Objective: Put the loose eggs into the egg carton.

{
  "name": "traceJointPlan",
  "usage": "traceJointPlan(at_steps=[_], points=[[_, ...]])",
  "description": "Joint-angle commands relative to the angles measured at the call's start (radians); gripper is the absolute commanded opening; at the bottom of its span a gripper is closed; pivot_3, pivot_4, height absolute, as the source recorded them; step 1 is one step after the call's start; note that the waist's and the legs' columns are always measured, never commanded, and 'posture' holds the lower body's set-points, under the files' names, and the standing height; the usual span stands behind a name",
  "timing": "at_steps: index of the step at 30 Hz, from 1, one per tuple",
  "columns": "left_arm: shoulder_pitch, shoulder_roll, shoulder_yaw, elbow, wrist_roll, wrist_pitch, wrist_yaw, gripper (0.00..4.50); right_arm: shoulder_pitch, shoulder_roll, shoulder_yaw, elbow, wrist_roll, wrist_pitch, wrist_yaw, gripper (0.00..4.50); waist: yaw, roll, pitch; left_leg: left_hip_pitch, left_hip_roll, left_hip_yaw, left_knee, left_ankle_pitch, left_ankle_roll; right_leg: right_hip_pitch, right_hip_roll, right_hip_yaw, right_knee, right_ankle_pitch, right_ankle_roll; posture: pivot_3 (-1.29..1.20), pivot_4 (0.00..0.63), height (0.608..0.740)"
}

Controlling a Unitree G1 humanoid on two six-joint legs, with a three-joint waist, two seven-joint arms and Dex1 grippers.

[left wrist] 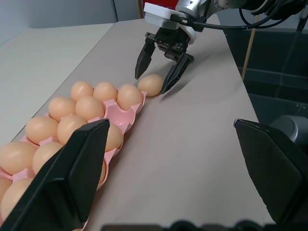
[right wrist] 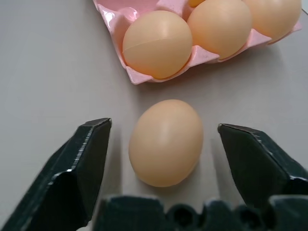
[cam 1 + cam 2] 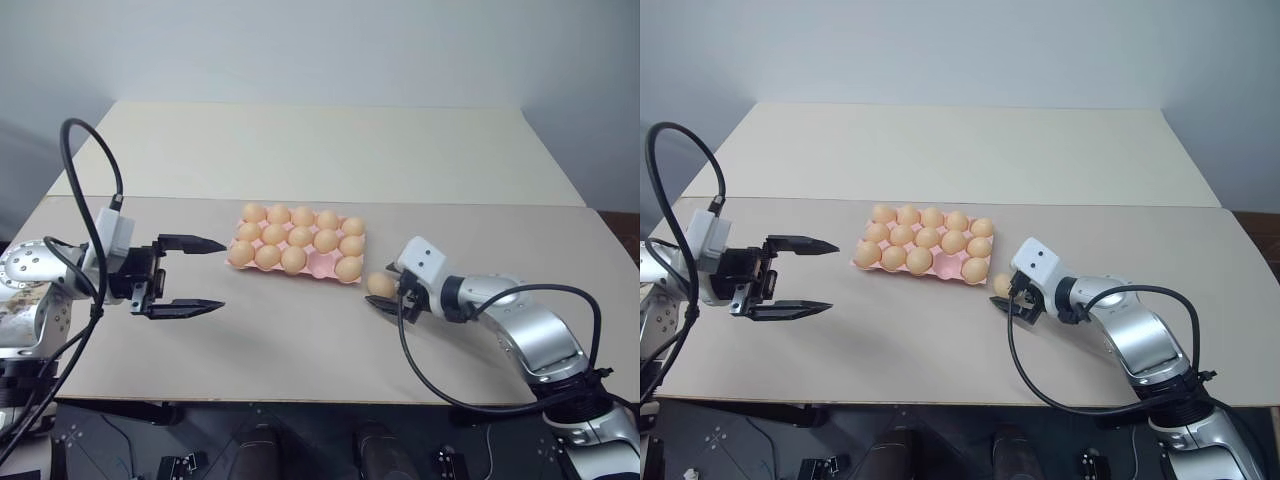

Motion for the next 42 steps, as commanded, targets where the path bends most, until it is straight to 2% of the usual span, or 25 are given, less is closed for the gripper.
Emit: traceJointPlan(at_steps=[1,2,5,8,14,19,22,28,34,35,37,42], points=[[0.0,0.001,0.016,-0.03,0.002,-0.017,0.006,4.5,-0.007,0.015,-0.004,0.004,-0.015,0.003,-0.012,2.96,0.0,0.0,0.0,0.0,0.0,0.0,0.0,0.0,0.0,0.0,0.0,0.0,0.0,0.0,0.0,0.0,0.15,0.74],[0.001,0.0,0.016,-0.031,0.003,-0.017,0.007,4.5,-0.005,0.017,-0.003,0.009,-0.018,0.0,-0.011,2.55,0.0,0.0,0.0,0.0,0.0,0.0,0.0,0.0,0.0,0.0,0.0,0.0,0.0,0.0,0.0,0.0,0.15,0.74],[0.005,-0.002,0.016,-0.03,0.008,-0.02,0.007,4.5,-0.003,0.019,-0.001,0.014,-0.029,-0.01,-0.013,1.77,0.0,0.0,0.0,0.0,0.0,0.0,0.0,0.0,0.0,0.0,0.0,0.0,0.0,0.0,0.0,0.0,0.15,0.74],[0.007,-0.003,0.017,-0.03,0.012,-0.02,0.008,4.5,0.0,0.02,-0.004,0.01,-0.038,-0.018,-0.019,1.46,0.0,0.0,0.0,0.0,0.0,0.0,0.0,0.0,0.0,0.0,0.0,0.0,0.0,0.0,0.0,0.0,0.15,0.74],[0.009,-0.001,0.022,-0.03,0.014,-0.022,0.01,4.5,0.0,-0.013,-0.055,-0.069,-0.024,0.006,-0.008,1.46,0.0,0.0,0.0,0.0,0.0,0.0,0.0,0.0,0.0,0.0,0.0,0.0,0.0,0.0,0.0,0.0,0.15,0.74],[0.019,0.012,0.039,-0.017,0.018,-0.022,0.012,4.5,-0.069,0.013,-0.124,-0.196,0.052,0.016,-0.004,1.46,-0.003,0.0,0.0,0.0,0.0,0.0,0.0,0.0,0.0,0.0,0.0,0.0,0.0,0.0,0.0,0.0,0.15,0.74],[0.029,0.016,0.05,-0.002,0.026,-0.027,0.019,4.5,-0.118,0.088,-0.089,-0.173,0.071,-0.029,-0.006,1.46,-0.01,0.0,0.0,0.001,0.001,0.0,-0.001,0.0,0.0,0.0,0.001,0.0,0.0,0.0,0.0,0.0,0.15,0.74],[0.07,0.018,0.077,-0.027,0.021,-0.02,0.047,4.5,-0.211,0.255,0.038,-0.004,-0.021,-0.109,-0.068,1.46,-0.017,0.001,0.0,0.0,0.001,0.0,-0.001,0.0,0.0,-0.001,0.001,0.0,0.001,0.0,0.0,0.0,0.15,0.74],[0.118,0.021,0.101,-0.068,0.01,-0.01,0.071,4.5,-0.234,0.303,0.089,0.103,-0.092,-0.197,-0.074,1.46,-0.014,0.001,0.0,-0.002,0.0,0.0,-0.001,0.0,0.0,-0.004,0.0,0.0,0.004,0.0,0.0,0.0,0.15,0.74],[0.126,0.021,0.104,-0.072,0.009,-0.008,0.074,4.5,-0.233,0.3,0.091,0.107,-0.098,-0.21,-0.067,2.07,-0.015,0.001,0.0,-0.002,0.0,0.0,-0.001,0.0,0.0,-0.005,0.0,0.0,0.004,0.0,0.0,0.0,0.15,0.74],[0.138,0.021,0.11,-0.08,0.008,-0.008,0.08,4.5,-0.225,0.293,0.088,0.1,-0.092,-0.213,-0.044,2.6,-0.017,0.001,0.0,-0.002,0.0,0.0,-0.001,0.0,0.0,-0.005,0.0,0.0,0.004,0.0,0.0,0.0,0.15,0.74],[0.144,0.019,0.11,-0.086,0.005,-0.005,0.089,4.5,-0.217,0.295,0.09,0.104,-0.097,-0.224,-0.033,4.33,-0.023,0.001,0.0,-0.003,0.001,0.0,-0.001,0.0,0.0,-0.007,0.001,0.0,0.005,0.0,0.0,0.0,0.15,0.74]])
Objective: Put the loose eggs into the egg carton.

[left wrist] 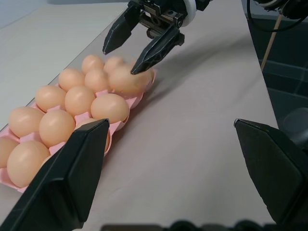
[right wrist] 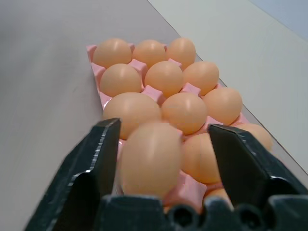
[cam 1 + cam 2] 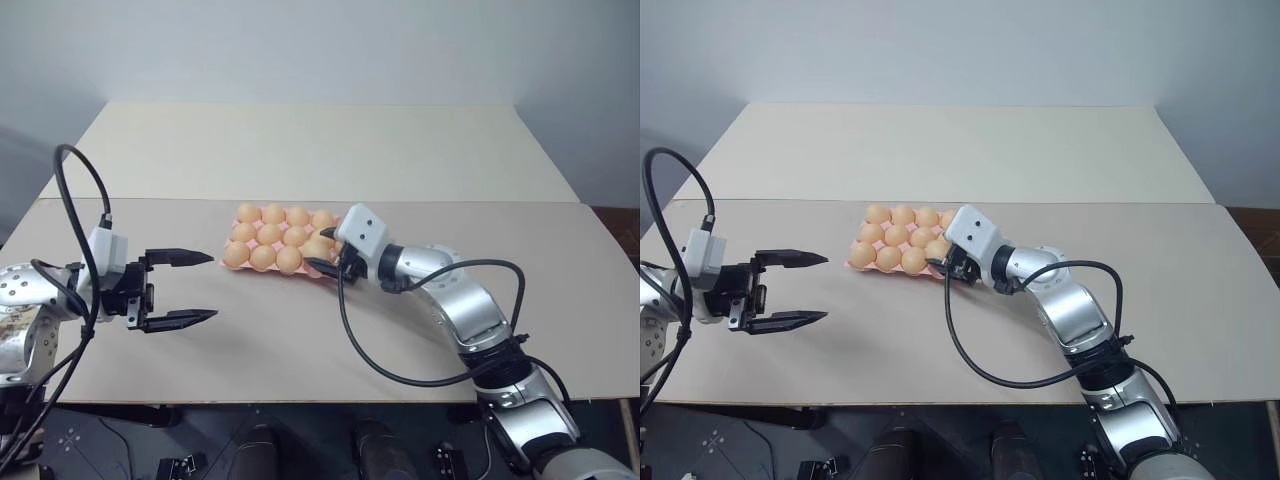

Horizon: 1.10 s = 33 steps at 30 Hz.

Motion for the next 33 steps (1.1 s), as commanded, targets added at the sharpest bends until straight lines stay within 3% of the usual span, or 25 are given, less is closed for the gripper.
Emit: traceJointPlan(at_steps=[1,8,14,17,20,33], points=[[-0.002,0.013,0.036,-0.025,-0.021,0.002,0.008,4.5,-0.003,0.002,-0.008,-0.023,-0.001,-0.027,0.018,4.45,-0.001,0.0,0.0,0.0,0.0,0.0,0.0,0.0,0.0,0.0,0.0,0.0,0.0,0.0,0.0,0.0,0.15,0.74],[0.002,0.017,0.041,-0.023,-0.017,-0.001,0.013,4.5,0.026,-0.042,-0.049,-0.104,0.016,0.003,0.044,4.45,-0.001,0.0,0.0,-0.003,0.0,0.0,0.0,0.0,0.0,-0.004,0.0,0.0,0.001,0.0,0.0,0.0,0.15,0.74],[0.042,0.036,0.089,-0.028,-0.018,-0.005,0.018,4.5,0.159,-0.302,-0.278,-0.3,0.191,0.067,0.225,4.45,0.013,0.0,0.0,-0.005,-0.001,0.0,0.0,0.0,0.0,-0.004,-0.001,0.0,0.0,0.0,0.0,0.0,0.15,0.74],[0.067,0.05,0.123,-0.023,-0.019,-0.007,0.012,4.5,0.27,-0.509,-0.441,-0.318,0.286,0.063,0.406,4.45,0.021,0.001,0.001,-0.004,0.0,0.001,0.0,0.0,0.0,-0.003,-0.001,0.0,-0.001,0.0,0.0,0.0,0.15,0.74],[0.087,0.06,0.144,-0.02,-0.019,-0.01,0.006,4.5,0.362,-0.612,-0.544,-0.296,0.34,0.035,0.497,4.45,0.021,0.001,0.0,-0.003,0.0,0.001,0.0,0.0,0.0,-0.003,-0.001,0.0,-0.001,0.0,0.0,0.0,0.15,0.74],[0.112,0.073,0.192,-0.038,-0.024,0.007,0.027,4.5,0.442,-0.646,-0.588,-0.273,0.344,0.003,0.467,4.45,0.021,0.001,0.0,-0.002,0.0,0.004,0.0,0.0,0.0,-0.002,-0.001,0.003,-0.001,0.0,0.0,0.0,0.15,0.74]])
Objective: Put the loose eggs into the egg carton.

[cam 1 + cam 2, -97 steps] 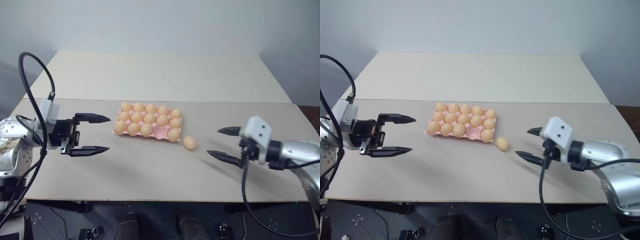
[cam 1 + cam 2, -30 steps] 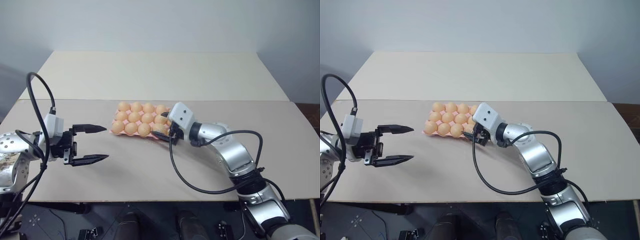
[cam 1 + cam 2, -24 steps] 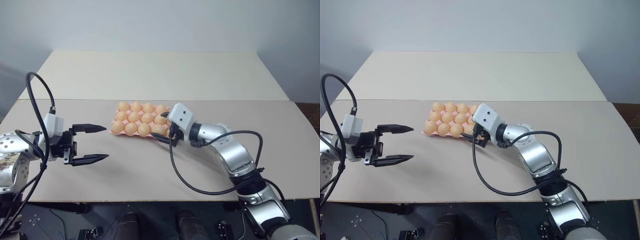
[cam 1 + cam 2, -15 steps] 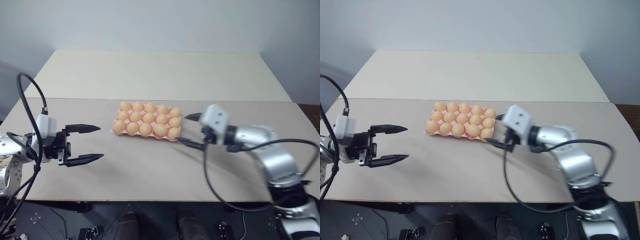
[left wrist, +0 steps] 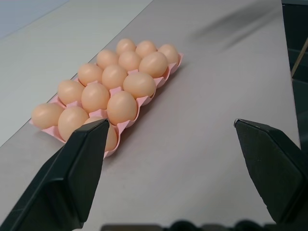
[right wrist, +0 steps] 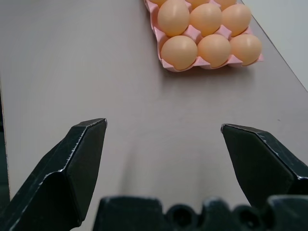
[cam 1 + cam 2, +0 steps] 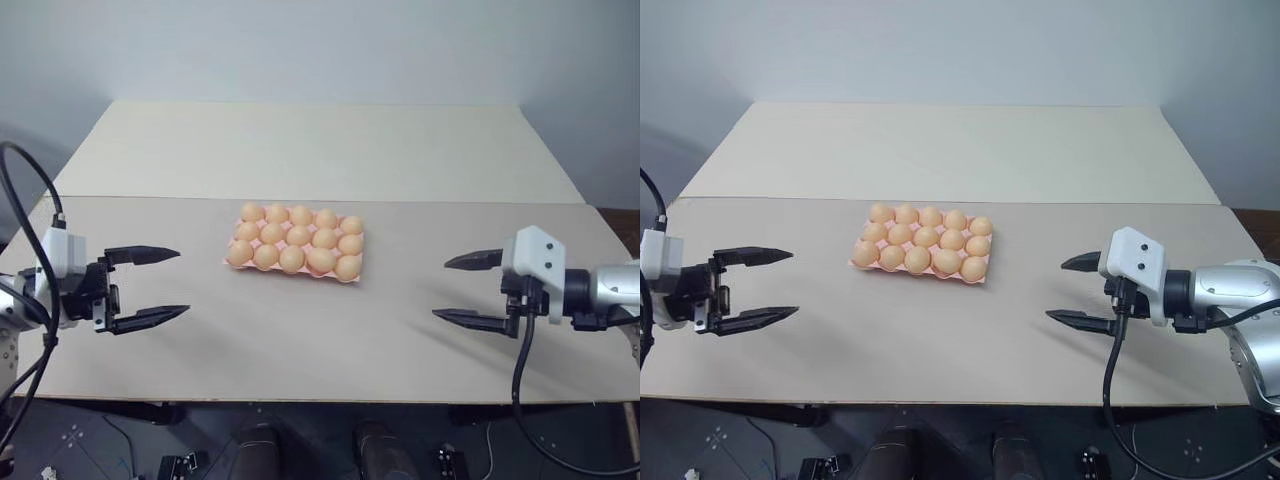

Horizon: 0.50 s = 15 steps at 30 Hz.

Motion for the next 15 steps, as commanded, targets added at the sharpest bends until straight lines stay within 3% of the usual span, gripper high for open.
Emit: traceJointPlan(at_steps=[1,11,15], points=[[0.005,0.026,0.048,-0.041,-0.03,0.016,0.009,4.5,0.0,-0.017,-0.057,-0.013,0.02,-0.006,-0.015,4.45,0.0,0.0,0.0,0.0,0.0,0.0,0.0,0.0,0.0,0.0,0.0,0.0,0.0,0.0,0.0,0.0,0.15,0.74],[0.016,0.04,0.071,-0.026,-0.033,0.037,0.009,4.5,0.173,-0.034,-0.232,-0.131,0.066,0.081,-0.047,4.45,0.003,0.0,0.0,0.0,0.0,0.0,0.0,0.0,0.0,0.0,0.0,0.0,0.0,0.0,0.0,0.0,0.15,0.74],[0.038,0.044,0.086,-0.048,-0.04,0.048,0.011,4.5,0.183,-0.035,-0.212,-0.122,0.061,0.071,-0.059,4.45,-0.001,0.0,0.0,0.0,0.0,0.0,0.0,0.0,0.0,0.0,0.0,0.0,0.0,0.0,0.0,0.0,0.15,0.74]])
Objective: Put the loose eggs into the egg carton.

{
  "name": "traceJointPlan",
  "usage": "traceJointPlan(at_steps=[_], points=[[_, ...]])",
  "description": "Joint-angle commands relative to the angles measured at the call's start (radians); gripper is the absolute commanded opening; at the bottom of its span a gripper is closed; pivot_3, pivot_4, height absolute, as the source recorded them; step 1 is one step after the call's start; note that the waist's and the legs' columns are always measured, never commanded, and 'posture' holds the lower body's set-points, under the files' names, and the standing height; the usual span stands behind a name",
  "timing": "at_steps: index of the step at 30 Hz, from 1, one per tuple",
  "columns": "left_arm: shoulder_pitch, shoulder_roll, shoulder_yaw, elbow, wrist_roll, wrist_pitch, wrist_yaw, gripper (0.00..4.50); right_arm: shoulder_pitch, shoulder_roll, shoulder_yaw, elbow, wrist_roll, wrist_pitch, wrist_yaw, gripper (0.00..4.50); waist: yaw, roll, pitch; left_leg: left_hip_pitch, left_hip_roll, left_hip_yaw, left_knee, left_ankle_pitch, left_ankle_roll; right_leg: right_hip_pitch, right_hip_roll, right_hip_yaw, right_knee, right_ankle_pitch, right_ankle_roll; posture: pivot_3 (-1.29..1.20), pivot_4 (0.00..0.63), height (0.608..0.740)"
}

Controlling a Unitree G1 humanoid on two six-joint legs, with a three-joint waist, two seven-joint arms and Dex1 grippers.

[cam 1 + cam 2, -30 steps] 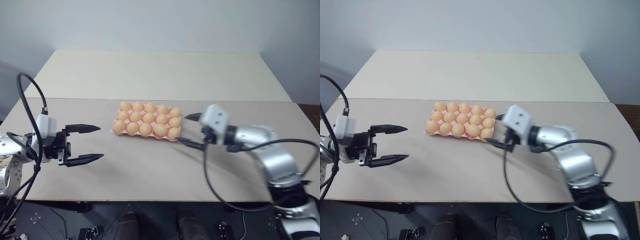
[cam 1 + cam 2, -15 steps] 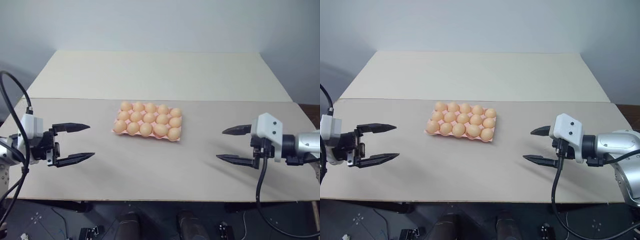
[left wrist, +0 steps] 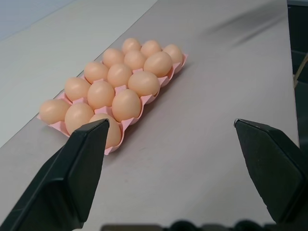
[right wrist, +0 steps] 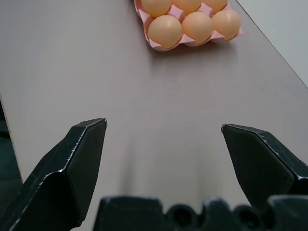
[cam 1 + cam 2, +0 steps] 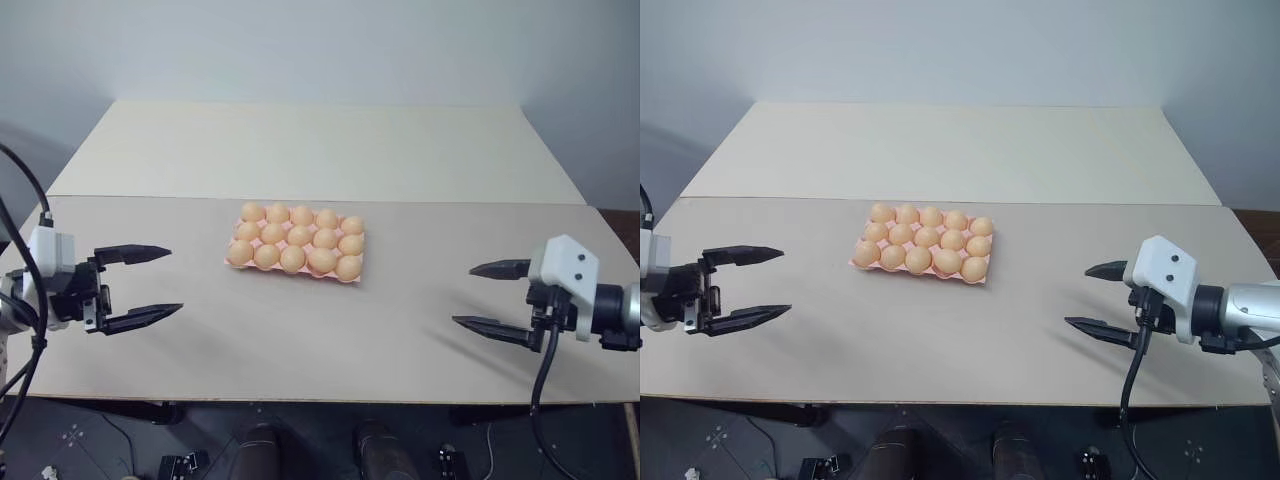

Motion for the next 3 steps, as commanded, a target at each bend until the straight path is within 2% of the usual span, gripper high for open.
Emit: traceJointPlan(at_steps=[1,3], points=[[0.021,0.018,0.053,-0.036,-0.024,0.007,0.003,4.5,-0.011,-0.013,-0.016,-0.017,0.014,-0.003,-0.014,4.45,0.0,0.0,0.0,0.0,0.0,0.0,0.0,0.0,0.0,0.0,0.0,0.0,0.0,0.0,0.0,0.0,0.15,0.74],[0.041,0.017,0.066,-0.053,-0.029,0.01,0.008,4.5,-0.051,-0.013,0.008,0.002,0.019,-0.005,-0.026,4.45,0.0,0.0,0.0,0.0,0.0,0.0,0.0,0.0,0.0,0.0,0.0,0.0,0.0,0.0,0.0,0.0,0.15,0.74]])
